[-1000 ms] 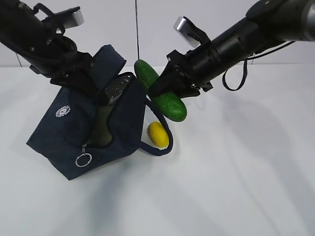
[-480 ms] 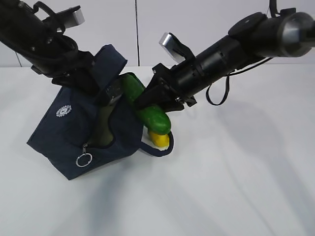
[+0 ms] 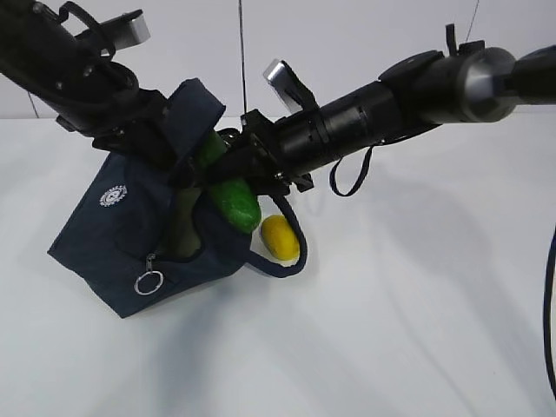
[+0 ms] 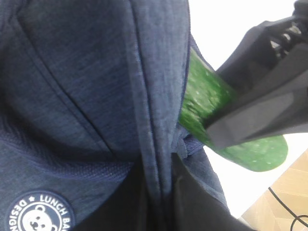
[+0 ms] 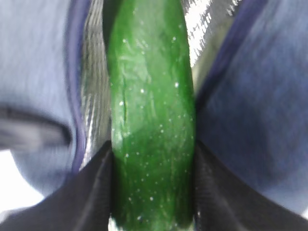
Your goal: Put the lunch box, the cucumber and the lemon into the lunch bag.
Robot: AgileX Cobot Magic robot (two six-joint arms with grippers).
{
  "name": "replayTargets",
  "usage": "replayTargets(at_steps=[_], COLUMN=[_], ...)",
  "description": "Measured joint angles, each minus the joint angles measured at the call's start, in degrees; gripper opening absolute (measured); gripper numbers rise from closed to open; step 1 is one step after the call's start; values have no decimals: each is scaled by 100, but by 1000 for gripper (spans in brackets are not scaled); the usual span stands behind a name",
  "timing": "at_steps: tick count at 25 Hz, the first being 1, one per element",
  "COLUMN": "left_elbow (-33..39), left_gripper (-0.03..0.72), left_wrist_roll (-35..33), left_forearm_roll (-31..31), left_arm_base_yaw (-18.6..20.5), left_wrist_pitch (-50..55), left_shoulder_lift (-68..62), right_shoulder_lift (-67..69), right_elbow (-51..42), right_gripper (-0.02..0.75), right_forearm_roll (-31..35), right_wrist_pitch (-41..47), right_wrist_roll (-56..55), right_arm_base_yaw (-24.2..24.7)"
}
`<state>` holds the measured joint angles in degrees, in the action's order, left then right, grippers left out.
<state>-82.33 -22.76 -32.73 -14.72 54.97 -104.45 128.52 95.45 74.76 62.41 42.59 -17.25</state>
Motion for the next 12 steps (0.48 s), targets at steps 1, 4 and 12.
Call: replayTargets(at_steps=[1, 4, 12], left_elbow=[0, 0, 0], left_gripper=[18, 18, 18], left_wrist_roll=[0, 0, -12], left_forearm_roll=[0, -8, -55], left_arm_base_yaw=[0, 0, 0], left_wrist_pitch=[0, 6, 19], left_shoulder_lift=[0, 0, 0], right_shoulder_lift=[34, 160, 271], right_elbow=[0, 0, 0], right_gripper=[333, 333, 354], right_forearm_roll=[87, 428, 1135], right_wrist_pitch=[-24, -62, -320], right_wrist_roll=[64, 223, 615], right_arm_base_yaw=[0, -24, -191])
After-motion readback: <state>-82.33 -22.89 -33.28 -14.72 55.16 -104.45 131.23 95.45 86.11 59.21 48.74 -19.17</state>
